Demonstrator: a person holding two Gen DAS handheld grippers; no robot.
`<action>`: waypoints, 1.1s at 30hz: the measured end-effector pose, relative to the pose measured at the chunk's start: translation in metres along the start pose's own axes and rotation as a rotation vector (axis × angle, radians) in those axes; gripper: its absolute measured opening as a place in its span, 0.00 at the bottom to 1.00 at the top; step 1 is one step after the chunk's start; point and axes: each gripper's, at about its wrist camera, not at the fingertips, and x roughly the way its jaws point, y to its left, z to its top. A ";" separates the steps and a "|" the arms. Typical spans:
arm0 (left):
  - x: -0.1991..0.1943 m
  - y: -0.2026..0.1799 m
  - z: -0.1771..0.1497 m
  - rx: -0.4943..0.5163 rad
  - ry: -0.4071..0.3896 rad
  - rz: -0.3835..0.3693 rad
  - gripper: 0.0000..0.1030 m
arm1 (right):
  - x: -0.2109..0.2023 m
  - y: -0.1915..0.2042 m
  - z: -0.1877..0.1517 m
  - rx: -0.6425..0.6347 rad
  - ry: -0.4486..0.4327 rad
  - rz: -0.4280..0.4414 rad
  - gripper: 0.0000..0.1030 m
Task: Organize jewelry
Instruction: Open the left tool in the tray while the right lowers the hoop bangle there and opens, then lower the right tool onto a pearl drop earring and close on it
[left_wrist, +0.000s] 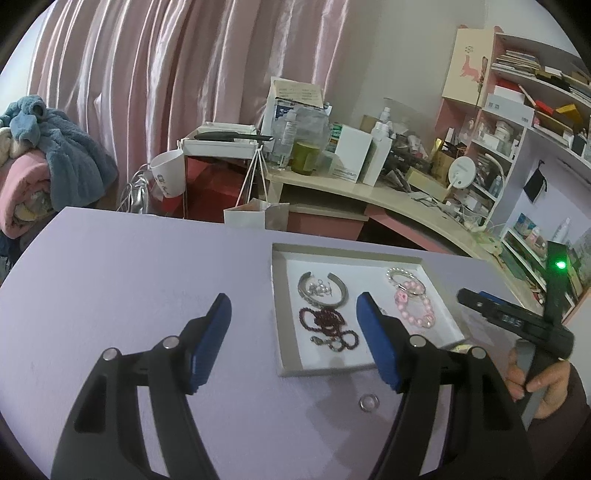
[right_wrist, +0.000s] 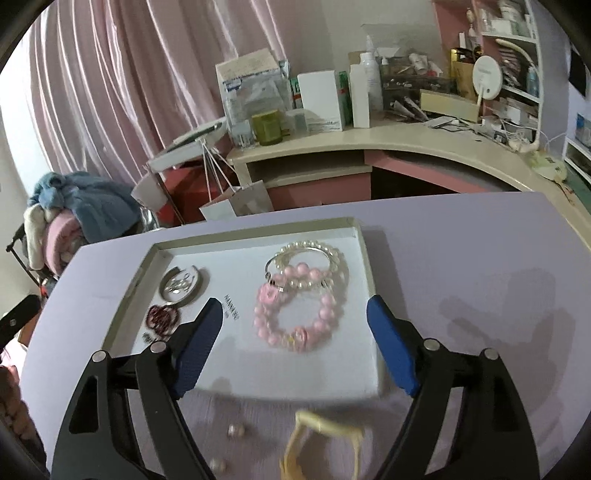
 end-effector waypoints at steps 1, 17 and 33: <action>-0.003 -0.001 -0.002 0.004 -0.001 -0.001 0.69 | -0.011 0.001 -0.006 -0.004 -0.018 0.000 0.79; -0.044 -0.013 -0.048 0.032 -0.006 0.004 0.74 | -0.064 0.038 -0.074 -0.127 -0.050 0.026 0.58; -0.049 -0.005 -0.079 0.011 0.028 0.013 0.80 | -0.024 0.068 -0.115 -0.171 0.125 0.006 0.49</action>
